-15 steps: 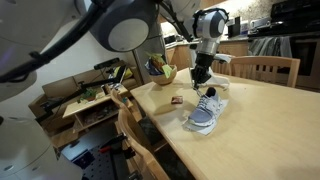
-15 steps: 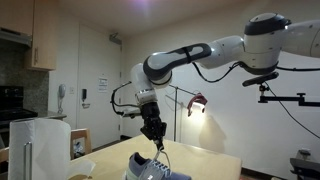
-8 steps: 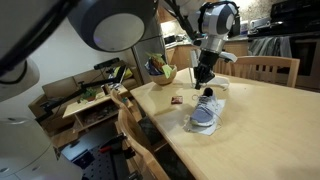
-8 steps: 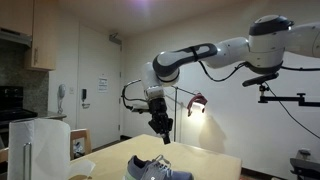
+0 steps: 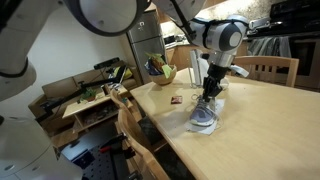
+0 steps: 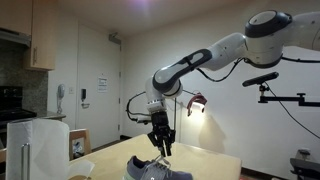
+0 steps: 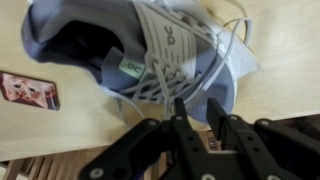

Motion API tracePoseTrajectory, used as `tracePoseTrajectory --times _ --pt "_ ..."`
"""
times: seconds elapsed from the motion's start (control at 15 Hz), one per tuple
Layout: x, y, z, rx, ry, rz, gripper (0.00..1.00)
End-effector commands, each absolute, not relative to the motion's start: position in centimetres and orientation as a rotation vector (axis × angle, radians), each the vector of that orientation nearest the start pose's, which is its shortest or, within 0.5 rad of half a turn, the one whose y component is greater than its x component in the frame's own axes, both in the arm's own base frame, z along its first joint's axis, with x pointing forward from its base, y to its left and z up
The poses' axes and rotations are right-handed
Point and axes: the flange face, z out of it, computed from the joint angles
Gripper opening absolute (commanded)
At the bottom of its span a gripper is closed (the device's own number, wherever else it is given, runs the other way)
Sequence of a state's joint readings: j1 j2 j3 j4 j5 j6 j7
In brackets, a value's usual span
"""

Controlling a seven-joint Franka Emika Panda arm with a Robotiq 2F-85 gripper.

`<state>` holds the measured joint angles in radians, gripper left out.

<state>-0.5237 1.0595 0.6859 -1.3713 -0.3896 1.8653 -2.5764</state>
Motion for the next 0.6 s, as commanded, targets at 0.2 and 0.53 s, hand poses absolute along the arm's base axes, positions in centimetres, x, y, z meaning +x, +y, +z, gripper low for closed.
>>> tracePoseTrajectory --times 0.2,0.53 --pt "69.0 1.7 11.2 0.909 3.471 0.072 0.83" --pt "69.0 3.1 9.9 0.933 3.45 -0.049 1.0"
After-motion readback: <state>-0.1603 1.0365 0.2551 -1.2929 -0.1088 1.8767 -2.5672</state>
